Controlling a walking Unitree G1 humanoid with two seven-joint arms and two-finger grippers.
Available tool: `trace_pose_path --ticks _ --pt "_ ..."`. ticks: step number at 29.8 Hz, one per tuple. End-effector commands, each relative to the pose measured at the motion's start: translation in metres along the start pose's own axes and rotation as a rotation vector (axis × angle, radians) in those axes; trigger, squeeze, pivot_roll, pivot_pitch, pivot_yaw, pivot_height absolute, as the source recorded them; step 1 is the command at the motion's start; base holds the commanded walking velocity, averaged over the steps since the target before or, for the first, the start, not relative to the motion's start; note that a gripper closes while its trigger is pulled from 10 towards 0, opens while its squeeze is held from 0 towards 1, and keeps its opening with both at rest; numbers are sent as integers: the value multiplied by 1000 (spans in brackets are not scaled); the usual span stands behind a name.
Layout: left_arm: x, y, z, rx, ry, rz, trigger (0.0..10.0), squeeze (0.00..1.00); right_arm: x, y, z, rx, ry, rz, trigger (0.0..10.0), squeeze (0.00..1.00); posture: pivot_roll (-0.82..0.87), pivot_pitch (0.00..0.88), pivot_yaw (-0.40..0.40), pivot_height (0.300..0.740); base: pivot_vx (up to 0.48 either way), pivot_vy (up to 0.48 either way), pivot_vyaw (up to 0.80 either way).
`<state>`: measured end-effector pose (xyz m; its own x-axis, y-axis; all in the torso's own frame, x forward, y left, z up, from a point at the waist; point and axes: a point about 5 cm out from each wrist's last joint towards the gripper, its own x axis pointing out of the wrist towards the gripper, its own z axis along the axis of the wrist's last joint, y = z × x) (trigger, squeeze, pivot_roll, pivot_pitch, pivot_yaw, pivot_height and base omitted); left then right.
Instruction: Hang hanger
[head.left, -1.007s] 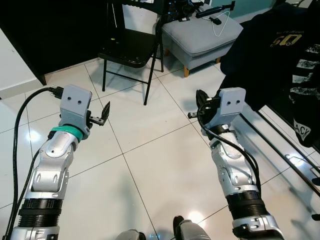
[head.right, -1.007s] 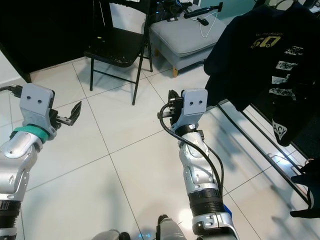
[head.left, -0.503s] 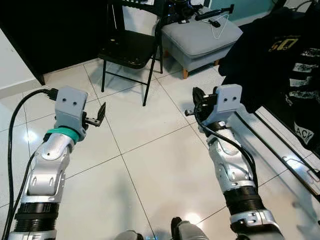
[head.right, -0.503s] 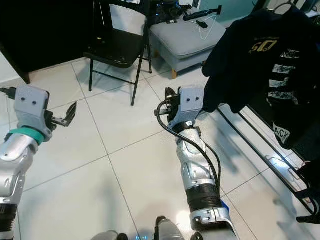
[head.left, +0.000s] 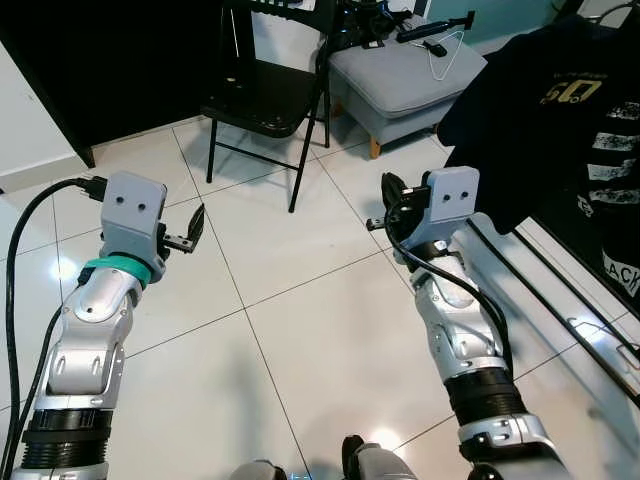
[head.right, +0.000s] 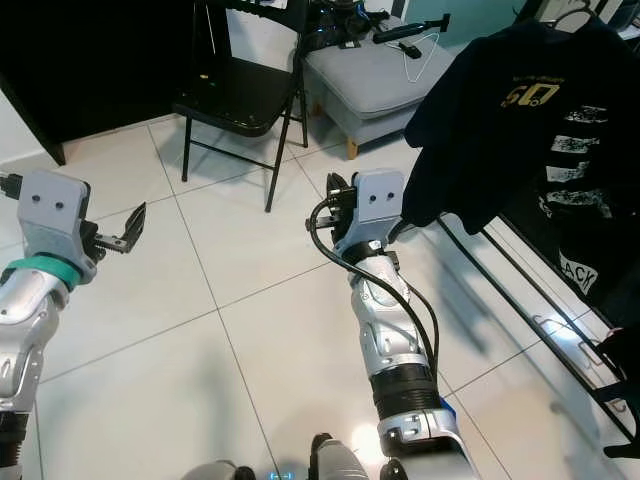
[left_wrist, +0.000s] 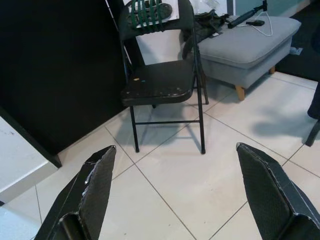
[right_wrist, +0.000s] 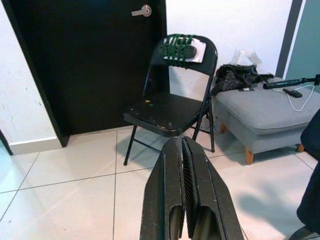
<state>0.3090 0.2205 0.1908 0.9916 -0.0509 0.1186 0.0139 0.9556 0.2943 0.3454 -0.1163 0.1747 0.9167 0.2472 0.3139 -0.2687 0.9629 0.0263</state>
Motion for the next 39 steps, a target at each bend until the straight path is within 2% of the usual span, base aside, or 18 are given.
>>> trace_pose_path --ticks 1,5,9,13,16,23,29,39 --pt "0 5 3 4 -4 22 10000 0 1 2 -1 -8 1 16 10000 0 116 92 15 740 0 0 0" --pt "10 5 19 -18 -59 39 10000 0 10 -1 2 -28 -9 28 10000 0 110 42 5 740 0 0 0" --pt "14 -3 22 -14 -78 17 10000 0 12 -2 5 -36 -20 27 10000 0 104 22 9 740 0 0 0" --pt "15 -3 23 -11 -81 13 10000 0 13 -2 5 -37 -21 27 10000 0 104 22 9 740 0 0 0" --pt "18 -1 35 -14 -116 13 10000 0 15 -3 6 -45 -25 28 10000 0 112 22 5 740 0 0 0" --pt "18 3 34 -43 -117 39 10000 0 18 -3 10 -32 -43 18 10000 0 101 15 9 740 0 0 0" --pt "22 1 36 -61 -123 33 10000 0 17 -9 12 -33 -55 -4 10000 0 89 14 20 740 0 0 0" --pt "27 -2 36 -6 -122 6 10000 0 15 -11 7 -48 -46 -7 10000 0 87 13 25 740 0 0 0"
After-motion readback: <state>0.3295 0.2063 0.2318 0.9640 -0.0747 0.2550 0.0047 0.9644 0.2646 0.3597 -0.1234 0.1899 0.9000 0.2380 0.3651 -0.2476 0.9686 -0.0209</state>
